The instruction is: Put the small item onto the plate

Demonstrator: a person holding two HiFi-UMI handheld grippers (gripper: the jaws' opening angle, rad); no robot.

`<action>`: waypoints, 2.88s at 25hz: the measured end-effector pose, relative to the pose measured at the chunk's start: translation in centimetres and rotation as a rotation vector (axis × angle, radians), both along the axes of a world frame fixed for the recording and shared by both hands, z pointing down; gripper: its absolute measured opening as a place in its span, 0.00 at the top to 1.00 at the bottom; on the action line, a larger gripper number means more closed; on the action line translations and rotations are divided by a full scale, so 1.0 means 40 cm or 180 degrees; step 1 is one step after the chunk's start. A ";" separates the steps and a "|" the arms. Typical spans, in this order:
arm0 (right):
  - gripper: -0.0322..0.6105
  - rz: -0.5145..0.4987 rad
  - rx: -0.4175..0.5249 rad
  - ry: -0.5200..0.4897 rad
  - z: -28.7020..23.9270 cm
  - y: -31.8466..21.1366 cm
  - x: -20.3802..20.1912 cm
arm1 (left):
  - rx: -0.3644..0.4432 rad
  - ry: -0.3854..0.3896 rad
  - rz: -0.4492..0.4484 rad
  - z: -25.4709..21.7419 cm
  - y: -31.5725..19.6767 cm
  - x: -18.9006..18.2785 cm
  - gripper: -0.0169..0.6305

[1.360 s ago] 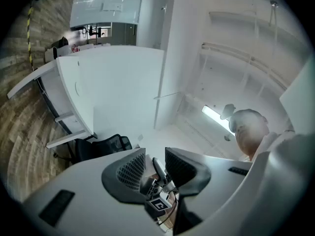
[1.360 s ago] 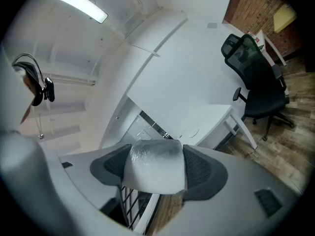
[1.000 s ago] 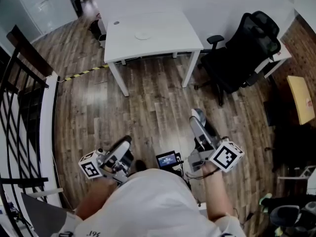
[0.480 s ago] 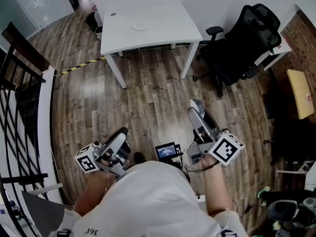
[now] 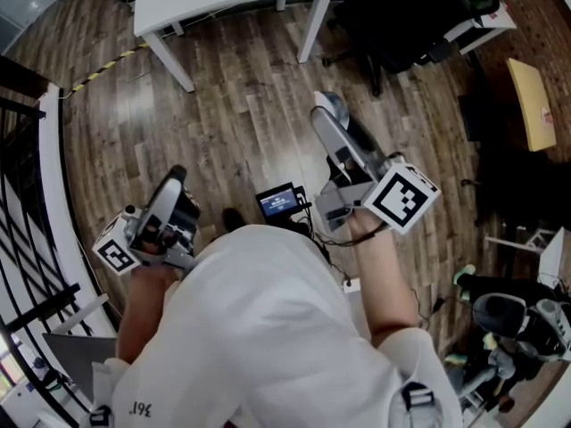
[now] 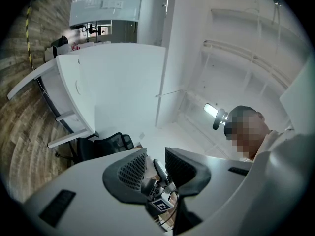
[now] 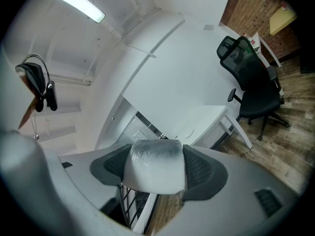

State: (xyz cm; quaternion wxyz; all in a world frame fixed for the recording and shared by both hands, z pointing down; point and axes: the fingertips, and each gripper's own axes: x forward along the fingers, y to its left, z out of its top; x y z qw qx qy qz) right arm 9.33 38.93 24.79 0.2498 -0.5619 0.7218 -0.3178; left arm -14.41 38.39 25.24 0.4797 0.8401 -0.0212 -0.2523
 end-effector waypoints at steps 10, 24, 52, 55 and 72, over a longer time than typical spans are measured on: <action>0.45 -0.0001 -0.0139 -0.0195 0.051 0.003 0.031 | -0.0035 -0.0031 0.0018 0.018 0.007 0.043 0.81; 0.45 -0.0109 -0.0242 -0.0218 0.079 -0.006 0.091 | -0.0092 -0.0058 -0.0038 0.038 0.011 0.118 0.81; 0.45 -0.0466 -0.0411 -0.0339 0.163 -0.046 0.277 | -0.0158 -0.0170 -0.0251 0.067 0.021 0.345 0.81; 0.45 -0.0482 -0.0428 -0.0361 0.172 -0.061 0.266 | -0.0176 -0.0182 -0.0267 0.074 0.007 0.335 0.81; 0.45 -0.0322 -0.0508 -0.0358 0.199 -0.286 0.192 | -0.0181 -0.0136 -0.0034 0.091 -0.249 0.281 0.81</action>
